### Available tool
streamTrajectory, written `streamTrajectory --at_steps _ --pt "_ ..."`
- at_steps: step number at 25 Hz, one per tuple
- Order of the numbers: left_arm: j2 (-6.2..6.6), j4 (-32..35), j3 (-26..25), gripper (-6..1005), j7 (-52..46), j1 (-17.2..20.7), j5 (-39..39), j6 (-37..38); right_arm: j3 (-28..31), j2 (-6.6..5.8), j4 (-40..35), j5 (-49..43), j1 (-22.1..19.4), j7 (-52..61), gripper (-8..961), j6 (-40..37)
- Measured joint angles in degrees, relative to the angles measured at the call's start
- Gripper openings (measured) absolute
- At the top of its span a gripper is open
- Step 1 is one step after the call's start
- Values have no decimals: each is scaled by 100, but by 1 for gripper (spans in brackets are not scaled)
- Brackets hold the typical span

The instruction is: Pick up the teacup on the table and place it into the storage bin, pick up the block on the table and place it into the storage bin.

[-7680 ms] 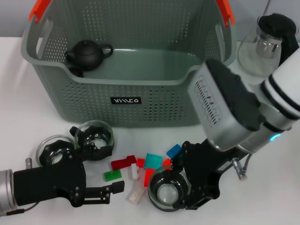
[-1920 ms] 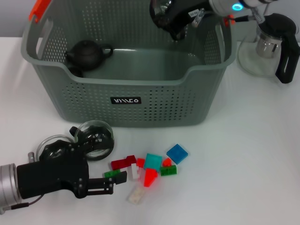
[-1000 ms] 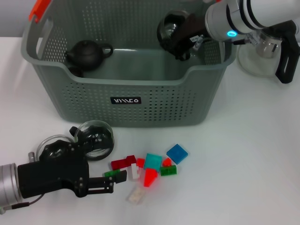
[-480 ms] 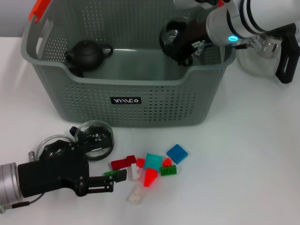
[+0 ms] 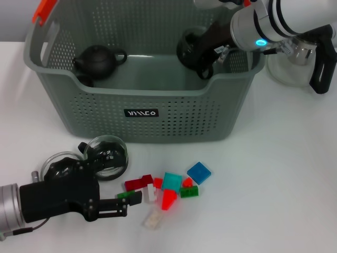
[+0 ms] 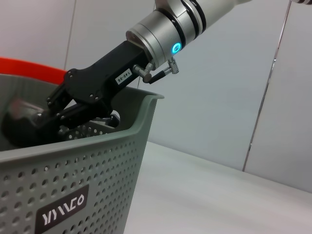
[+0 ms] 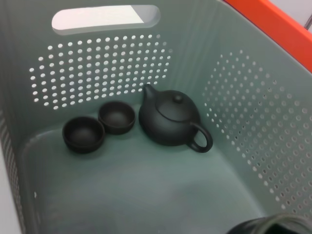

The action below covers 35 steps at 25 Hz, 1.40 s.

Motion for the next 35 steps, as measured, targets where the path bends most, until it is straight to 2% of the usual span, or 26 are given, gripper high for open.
streamTrajectory --at_steps 11,17,23,29,35 --pt "0 0 0 933 -10 12 0 0 -5 10 -143 -4 5 40 344 -89" --pt "0 0 -9 933 -15 11 0 0 -15 11 -1075 45 -324 228 590 -291" --pt "0 5 -117 934 -10 11 0 0 -34 16 -2190 520 -839 311 612 -601" --pt "7 16 -140 934 -15 11 5 8 -105 17 -3269 1522 -1665 -157 630 -810" --pt "14 26 -141 934 -26 13 5 33 25 -6 -3796 2652 -2353 -853 656 -1366"
